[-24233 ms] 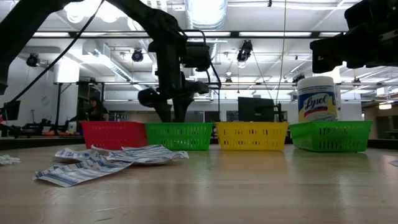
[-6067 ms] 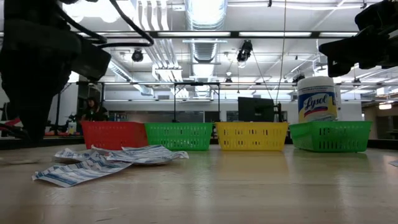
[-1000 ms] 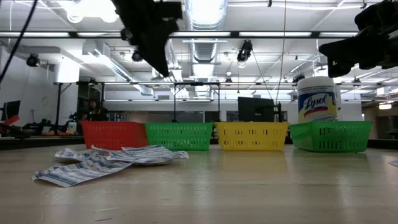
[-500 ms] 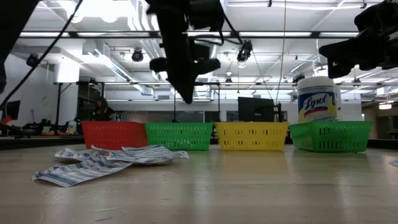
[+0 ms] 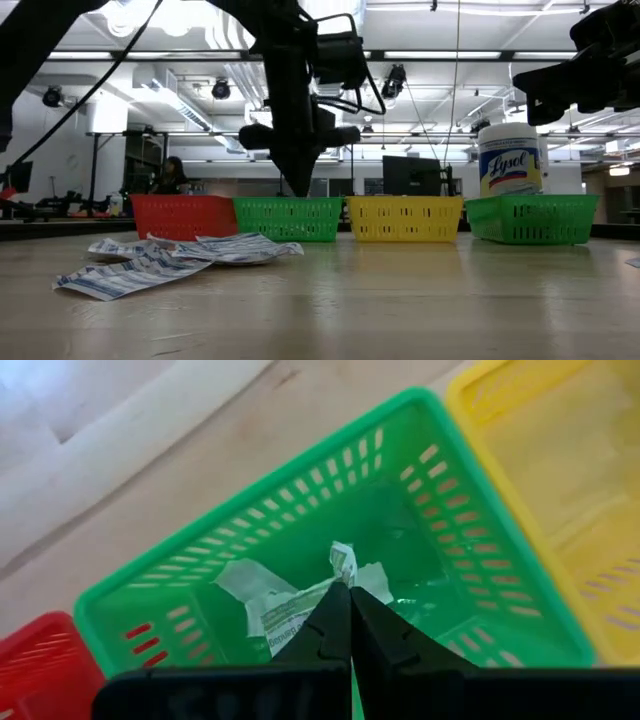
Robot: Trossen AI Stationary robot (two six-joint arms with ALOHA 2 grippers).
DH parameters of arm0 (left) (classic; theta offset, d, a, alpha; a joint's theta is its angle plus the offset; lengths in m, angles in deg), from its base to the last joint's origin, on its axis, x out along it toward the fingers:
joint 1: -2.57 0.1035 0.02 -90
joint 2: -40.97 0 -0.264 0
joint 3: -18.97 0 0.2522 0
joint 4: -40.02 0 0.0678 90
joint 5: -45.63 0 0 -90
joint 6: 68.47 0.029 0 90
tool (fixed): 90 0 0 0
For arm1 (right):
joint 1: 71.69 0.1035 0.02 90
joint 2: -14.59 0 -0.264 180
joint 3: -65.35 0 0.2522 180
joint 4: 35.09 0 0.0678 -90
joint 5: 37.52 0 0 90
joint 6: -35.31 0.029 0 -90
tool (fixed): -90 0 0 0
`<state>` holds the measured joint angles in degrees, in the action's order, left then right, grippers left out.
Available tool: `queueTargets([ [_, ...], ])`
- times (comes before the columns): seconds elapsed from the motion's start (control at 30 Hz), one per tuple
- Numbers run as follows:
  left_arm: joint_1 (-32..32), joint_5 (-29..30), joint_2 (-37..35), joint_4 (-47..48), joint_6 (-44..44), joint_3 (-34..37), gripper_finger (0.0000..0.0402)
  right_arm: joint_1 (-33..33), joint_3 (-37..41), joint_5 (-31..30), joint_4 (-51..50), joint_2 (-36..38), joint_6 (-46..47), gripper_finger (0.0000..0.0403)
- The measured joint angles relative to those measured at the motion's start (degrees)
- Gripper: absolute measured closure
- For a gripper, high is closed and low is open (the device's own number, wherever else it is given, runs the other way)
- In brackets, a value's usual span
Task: Pick & Place First Aid Supplies
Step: Put the green bandage into the left green bin
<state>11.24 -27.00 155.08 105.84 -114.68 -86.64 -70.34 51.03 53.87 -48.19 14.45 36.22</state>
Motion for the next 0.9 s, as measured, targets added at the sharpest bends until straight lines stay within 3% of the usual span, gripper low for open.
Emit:
queueTargets([
  [0.73,-0.04,0.68,1.57,-1.52,5.58,1.1,0.04,0.02,0.0,-0.02,0.02,-0.04,0.17,0.0394],
  [0.9,-0.05,0.53,1.57,-2.14,6.1,1.94,0.036,0.0,0.0,-0.02,0.02,-0.03,0.17,0.0394],
])
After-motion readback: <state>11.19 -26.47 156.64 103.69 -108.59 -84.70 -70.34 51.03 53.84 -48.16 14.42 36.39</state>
